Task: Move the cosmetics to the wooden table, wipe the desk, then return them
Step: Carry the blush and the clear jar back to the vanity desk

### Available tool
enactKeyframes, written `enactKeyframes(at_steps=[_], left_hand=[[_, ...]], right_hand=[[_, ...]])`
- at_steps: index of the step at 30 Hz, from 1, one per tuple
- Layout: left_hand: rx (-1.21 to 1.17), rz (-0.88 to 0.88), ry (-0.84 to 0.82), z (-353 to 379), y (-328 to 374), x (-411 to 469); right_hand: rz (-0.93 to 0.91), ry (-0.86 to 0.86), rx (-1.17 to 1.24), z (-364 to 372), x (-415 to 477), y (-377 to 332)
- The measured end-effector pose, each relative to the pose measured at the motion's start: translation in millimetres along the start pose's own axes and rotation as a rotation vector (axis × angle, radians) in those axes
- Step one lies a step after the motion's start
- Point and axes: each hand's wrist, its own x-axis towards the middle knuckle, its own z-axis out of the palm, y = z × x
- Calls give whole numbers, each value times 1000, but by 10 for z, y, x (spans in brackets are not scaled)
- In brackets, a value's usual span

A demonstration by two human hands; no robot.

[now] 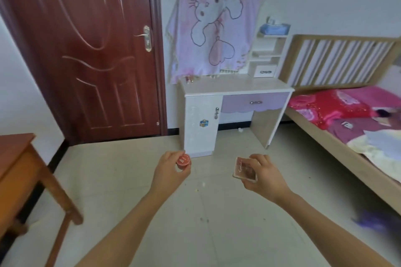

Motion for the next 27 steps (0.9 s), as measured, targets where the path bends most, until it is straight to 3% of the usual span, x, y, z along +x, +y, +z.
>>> enactKeyframes(at_steps=[14,27], left_hand=[[-95,46,27,1093,598,1336],[-101,49,14,2515,1307,2923]], right_hand=[[5,95,20,-132,1134,1398],[48,9,60,-122,2270,3157]])
